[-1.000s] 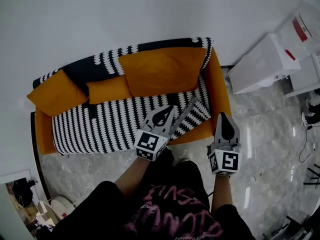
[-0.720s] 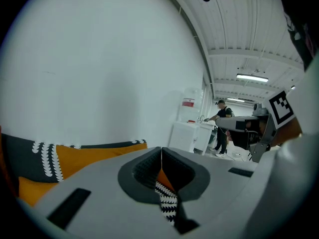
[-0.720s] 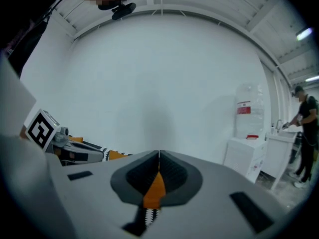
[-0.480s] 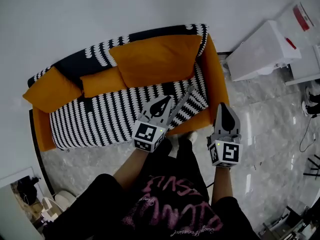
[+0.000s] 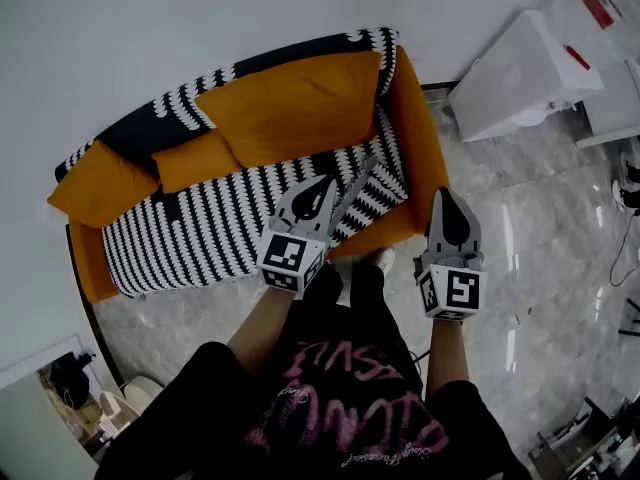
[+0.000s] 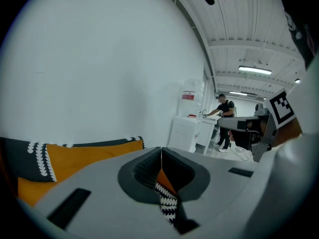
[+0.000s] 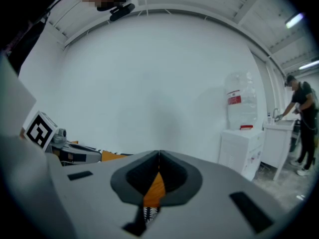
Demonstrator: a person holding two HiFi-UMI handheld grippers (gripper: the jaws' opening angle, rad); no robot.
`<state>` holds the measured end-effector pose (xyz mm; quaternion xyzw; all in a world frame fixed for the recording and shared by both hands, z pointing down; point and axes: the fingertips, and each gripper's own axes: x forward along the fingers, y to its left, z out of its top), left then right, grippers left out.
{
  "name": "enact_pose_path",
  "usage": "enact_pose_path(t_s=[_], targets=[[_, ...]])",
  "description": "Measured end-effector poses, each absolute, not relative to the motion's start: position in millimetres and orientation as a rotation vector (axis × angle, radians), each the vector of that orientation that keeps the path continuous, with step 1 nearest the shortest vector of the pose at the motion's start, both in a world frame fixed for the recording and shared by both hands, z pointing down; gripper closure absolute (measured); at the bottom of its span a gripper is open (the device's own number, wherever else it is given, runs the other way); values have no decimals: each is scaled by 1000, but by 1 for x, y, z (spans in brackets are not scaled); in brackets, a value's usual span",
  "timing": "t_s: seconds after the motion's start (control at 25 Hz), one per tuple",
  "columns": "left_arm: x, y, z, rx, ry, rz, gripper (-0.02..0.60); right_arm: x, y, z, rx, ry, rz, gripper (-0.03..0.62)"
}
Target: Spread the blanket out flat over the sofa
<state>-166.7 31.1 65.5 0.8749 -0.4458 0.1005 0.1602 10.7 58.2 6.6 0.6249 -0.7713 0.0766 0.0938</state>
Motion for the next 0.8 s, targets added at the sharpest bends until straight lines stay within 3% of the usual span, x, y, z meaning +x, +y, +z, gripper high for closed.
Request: enact_pose_path(t_s=[0.8], targets=[[-142,23,128,2393,-1282,384,568,25,51,87,1765,-2273,427,574]])
